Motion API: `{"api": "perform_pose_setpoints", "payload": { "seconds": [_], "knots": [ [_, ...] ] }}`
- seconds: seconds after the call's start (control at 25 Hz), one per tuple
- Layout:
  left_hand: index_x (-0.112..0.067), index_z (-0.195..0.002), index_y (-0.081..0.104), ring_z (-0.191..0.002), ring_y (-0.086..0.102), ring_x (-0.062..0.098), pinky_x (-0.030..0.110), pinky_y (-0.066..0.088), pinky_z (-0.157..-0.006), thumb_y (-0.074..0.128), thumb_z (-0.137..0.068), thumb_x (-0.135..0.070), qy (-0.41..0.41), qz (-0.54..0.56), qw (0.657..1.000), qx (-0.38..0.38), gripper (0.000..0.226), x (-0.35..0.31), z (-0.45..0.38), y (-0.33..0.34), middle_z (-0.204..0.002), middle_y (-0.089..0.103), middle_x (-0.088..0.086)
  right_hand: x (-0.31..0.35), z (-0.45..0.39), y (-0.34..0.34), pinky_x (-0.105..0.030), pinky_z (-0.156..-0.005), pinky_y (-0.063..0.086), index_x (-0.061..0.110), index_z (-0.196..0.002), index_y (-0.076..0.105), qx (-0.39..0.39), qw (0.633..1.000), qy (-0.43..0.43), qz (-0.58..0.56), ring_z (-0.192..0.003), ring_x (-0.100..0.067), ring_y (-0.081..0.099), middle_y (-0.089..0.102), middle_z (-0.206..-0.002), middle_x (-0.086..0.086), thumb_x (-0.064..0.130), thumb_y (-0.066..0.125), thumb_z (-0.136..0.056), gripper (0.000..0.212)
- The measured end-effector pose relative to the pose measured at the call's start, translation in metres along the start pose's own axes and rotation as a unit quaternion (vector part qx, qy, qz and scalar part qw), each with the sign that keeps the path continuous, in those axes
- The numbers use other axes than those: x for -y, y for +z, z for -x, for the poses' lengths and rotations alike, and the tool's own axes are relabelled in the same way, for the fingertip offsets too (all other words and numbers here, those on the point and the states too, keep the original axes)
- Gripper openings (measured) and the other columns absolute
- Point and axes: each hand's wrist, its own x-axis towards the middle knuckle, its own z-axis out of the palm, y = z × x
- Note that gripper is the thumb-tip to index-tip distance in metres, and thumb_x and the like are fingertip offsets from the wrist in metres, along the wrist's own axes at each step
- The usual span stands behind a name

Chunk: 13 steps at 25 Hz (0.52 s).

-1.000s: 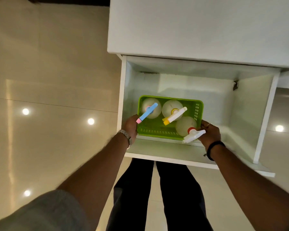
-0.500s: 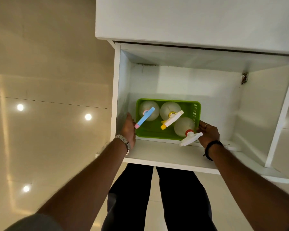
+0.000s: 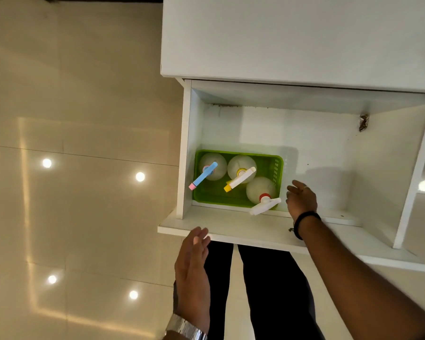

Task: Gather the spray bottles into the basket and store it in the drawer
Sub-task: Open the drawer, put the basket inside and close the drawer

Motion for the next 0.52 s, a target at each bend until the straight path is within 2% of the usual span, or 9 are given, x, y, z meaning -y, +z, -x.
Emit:
{"api": "perform_pose_setpoints", "payload": {
  "seconds": [0.08, 0.16, 0.24, 0.32, 0.36, 0.4, 0.48, 0.52],
  "knots": [
    [-0.019, -0.122, 0.063, -0.114, 0.066, 0.019, 0.028, 0.051, -0.09, 0.046, -0.102, -0.032, -0.086, 0.054, 0.994, -0.029, 0.03, 0.01, 0.008, -0.006, -0.125, 0.069, 0.003, 0.008, 0.027, -0.022, -0.041, -0.096, 0.056, 0.015, -0.122, 0.065, -0.027, 0.988, 0.014, -0.148, -0.109, -0.03, 0.068, 0.07, -0.12, -0.014, 0.007, 0.056, -0.093, 0.032],
    [-0.01, -0.129, 0.058, -0.114, 0.065, 0.026, 0.034, 0.051, -0.089, 0.047, -0.101, -0.034, -0.211, 0.142, 0.967, -0.034, 0.038, 0.015, 0.017, -0.009, -0.131, 0.064, 0.012, 0.01, 0.07, -0.047, -0.033, -0.079, 0.059, 0.016, -0.106, 0.07, -0.013, 0.971, -0.007, -0.237, -0.093, -0.026, 0.072, 0.073, -0.106, -0.017, 0.01, 0.058, -0.093, 0.019],
    [-0.007, -0.135, 0.051, -0.118, 0.061, 0.032, 0.04, 0.049, -0.093, 0.046, -0.1, -0.041, -0.279, 0.207, 0.937, -0.023, 0.049, 0.016, 0.021, -0.007, -0.136, 0.057, 0.017, 0.0, 0.118, -0.069, -0.031, -0.068, 0.06, 0.017, -0.093, 0.074, -0.005, 0.971, -0.022, -0.236, -0.079, -0.026, 0.073, 0.076, -0.089, -0.017, 0.023, 0.059, -0.094, 0.016],
    [-0.008, -0.142, 0.043, -0.124, 0.056, 0.034, 0.044, 0.047, -0.099, 0.041, -0.099, -0.049, -0.306, 0.233, 0.923, -0.013, 0.059, 0.012, 0.017, 0.002, -0.141, 0.052, 0.018, -0.023, 0.152, -0.083, -0.034, -0.063, 0.06, 0.013, -0.081, 0.074, -0.011, 0.981, 0.011, -0.192, -0.068, -0.028, 0.071, 0.074, -0.075, -0.017, 0.041, 0.056, -0.096, 0.037],
    [-0.01, -0.146, 0.038, -0.129, 0.052, 0.036, 0.045, 0.044, -0.103, 0.038, -0.099, -0.052, -0.315, 0.243, 0.917, -0.011, 0.063, 0.008, 0.015, 0.007, -0.145, 0.049, 0.017, -0.036, 0.162, -0.088, -0.035, -0.063, 0.059, 0.009, -0.082, 0.074, -0.016, 0.981, 0.058, -0.184, -0.067, -0.029, 0.07, 0.073, -0.076, -0.019, 0.047, 0.052, -0.097, 0.046],
    [-0.013, -0.15, 0.033, -0.134, 0.047, 0.037, 0.046, 0.04, -0.109, 0.035, -0.099, -0.055, -0.323, 0.253, 0.912, -0.014, 0.066, 0.004, 0.012, 0.012, -0.149, 0.044, 0.018, -0.048, 0.167, -0.091, -0.038, -0.067, 0.058, 0.005, -0.09, 0.073, -0.015, 0.967, 0.136, -0.216, -0.071, -0.029, 0.07, 0.073, -0.084, -0.022, 0.049, 0.049, -0.099, 0.051],
    [-0.017, -0.154, 0.024, -0.143, 0.036, 0.038, 0.048, 0.031, -0.117, 0.03, -0.097, -0.059, -0.326, 0.271, 0.905, -0.021, 0.071, -0.006, 0.003, 0.025, -0.156, 0.035, 0.018, -0.057, 0.163, -0.096, -0.043, -0.087, 0.055, 0.002, -0.124, 0.061, -0.001, 0.88, 0.3, -0.369, -0.095, -0.032, 0.067, 0.066, -0.115, -0.023, 0.049, 0.042, -0.102, 0.055],
    [-0.018, -0.154, 0.022, -0.144, 0.033, 0.039, 0.05, 0.027, -0.12, 0.029, -0.096, -0.062, -0.322, 0.282, 0.903, -0.028, 0.073, -0.01, -0.003, 0.03, -0.157, 0.033, 0.019, -0.055, 0.157, -0.098, -0.047, -0.098, 0.051, 0.004, -0.139, 0.05, -0.002, 0.83, 0.343, -0.439, -0.11, -0.035, 0.062, 0.059, -0.131, -0.021, 0.05, 0.039, -0.102, 0.059]
  ]
}}
